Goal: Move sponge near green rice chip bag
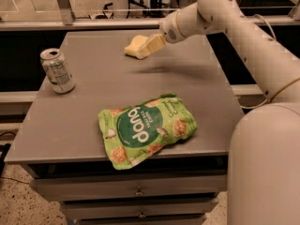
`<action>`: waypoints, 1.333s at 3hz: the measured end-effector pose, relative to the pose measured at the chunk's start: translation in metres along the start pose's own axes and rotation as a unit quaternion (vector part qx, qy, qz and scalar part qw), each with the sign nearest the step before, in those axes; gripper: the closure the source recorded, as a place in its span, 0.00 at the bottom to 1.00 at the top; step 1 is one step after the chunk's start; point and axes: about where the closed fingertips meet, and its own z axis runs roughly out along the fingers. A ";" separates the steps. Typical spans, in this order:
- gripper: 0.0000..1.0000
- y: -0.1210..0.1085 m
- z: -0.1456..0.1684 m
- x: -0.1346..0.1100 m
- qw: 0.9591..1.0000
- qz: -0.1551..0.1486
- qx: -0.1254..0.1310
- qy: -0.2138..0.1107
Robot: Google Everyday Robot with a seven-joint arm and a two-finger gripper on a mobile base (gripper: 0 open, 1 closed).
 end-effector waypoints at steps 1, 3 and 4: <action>0.00 -0.003 0.022 0.005 1.000 0.006 -0.001 0.014; 0.18 -0.019 0.055 0.023 0.999 0.041 0.004 0.033; 0.49 -0.027 0.057 0.030 0.998 0.054 0.013 0.034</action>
Offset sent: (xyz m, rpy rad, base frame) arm 0.0504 0.0164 -0.0460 -0.0279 0.0885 -0.0802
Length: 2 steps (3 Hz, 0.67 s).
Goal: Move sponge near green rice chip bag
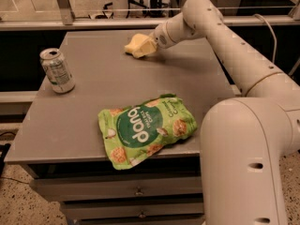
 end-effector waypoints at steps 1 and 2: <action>0.72 -0.005 -0.005 0.003 1.000 0.004 0.009 -0.001; 0.94 -0.010 -0.021 0.003 1.000 -0.001 0.022 -0.007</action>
Offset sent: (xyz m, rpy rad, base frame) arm -0.0297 -0.0747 0.0584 -0.0103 -0.1379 -0.0823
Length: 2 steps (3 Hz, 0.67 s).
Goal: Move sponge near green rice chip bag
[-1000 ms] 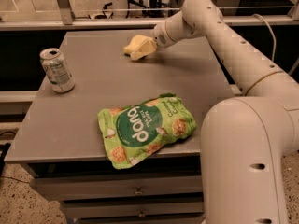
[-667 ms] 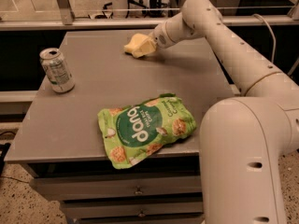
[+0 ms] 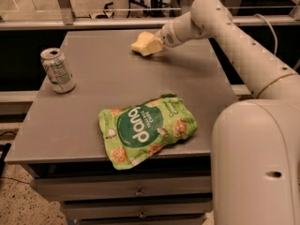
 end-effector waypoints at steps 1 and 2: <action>1.00 -0.007 -0.054 -0.004 0.999 -0.025 0.029 -0.014; 1.00 -0.009 -0.092 -0.006 0.998 -0.043 0.047 -0.020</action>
Offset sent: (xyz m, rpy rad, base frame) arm -0.0562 -0.0880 0.0824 -0.0494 -0.1782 -0.0358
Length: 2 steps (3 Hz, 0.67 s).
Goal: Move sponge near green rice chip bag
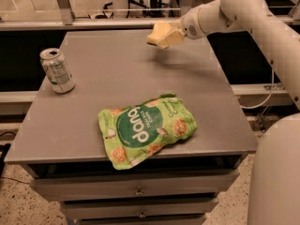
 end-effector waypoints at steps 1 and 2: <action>1.00 0.000 0.000 0.000 1.000 0.000 0.000 0.000; 1.00 0.011 -0.026 0.012 0.999 -0.008 -0.028 0.017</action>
Offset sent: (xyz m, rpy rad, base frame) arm -0.0458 -0.0345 0.0052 -0.0542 0.0685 0.0854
